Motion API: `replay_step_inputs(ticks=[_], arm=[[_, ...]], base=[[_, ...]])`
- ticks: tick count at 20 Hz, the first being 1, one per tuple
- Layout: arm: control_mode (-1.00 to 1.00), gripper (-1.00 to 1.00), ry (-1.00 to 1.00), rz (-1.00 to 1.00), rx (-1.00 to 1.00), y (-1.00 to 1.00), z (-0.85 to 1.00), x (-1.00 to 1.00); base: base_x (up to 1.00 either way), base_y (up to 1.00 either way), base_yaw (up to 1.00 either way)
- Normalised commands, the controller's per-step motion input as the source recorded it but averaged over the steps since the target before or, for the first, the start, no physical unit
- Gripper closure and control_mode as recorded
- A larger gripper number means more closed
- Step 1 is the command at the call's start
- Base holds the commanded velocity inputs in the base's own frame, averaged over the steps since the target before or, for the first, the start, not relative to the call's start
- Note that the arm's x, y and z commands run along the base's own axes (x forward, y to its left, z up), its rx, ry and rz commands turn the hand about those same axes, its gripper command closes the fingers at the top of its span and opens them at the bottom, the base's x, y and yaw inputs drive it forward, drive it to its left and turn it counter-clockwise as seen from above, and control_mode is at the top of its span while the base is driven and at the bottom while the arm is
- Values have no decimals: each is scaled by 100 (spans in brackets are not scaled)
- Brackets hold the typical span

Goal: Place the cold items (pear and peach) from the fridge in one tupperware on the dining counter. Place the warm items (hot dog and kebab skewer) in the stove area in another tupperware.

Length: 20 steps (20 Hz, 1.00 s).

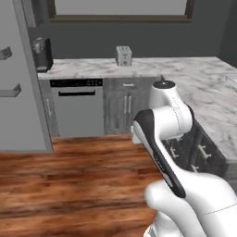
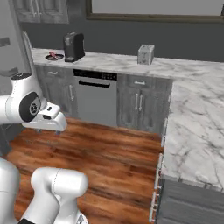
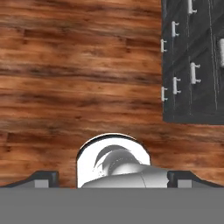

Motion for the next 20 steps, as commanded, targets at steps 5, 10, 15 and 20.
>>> replay_step_inputs(ticks=[5,10,15,20], arm=[[100,-100,0,0,0,0,0,0],[100,-100,0,0,0,0,0,0],[100,-100,0,0,0,0,0,0],[100,-100,0,0,0,0,0,0]], base=[[97,60,-48],[98,40,-41],[94,5,-3],[100,0,14]])
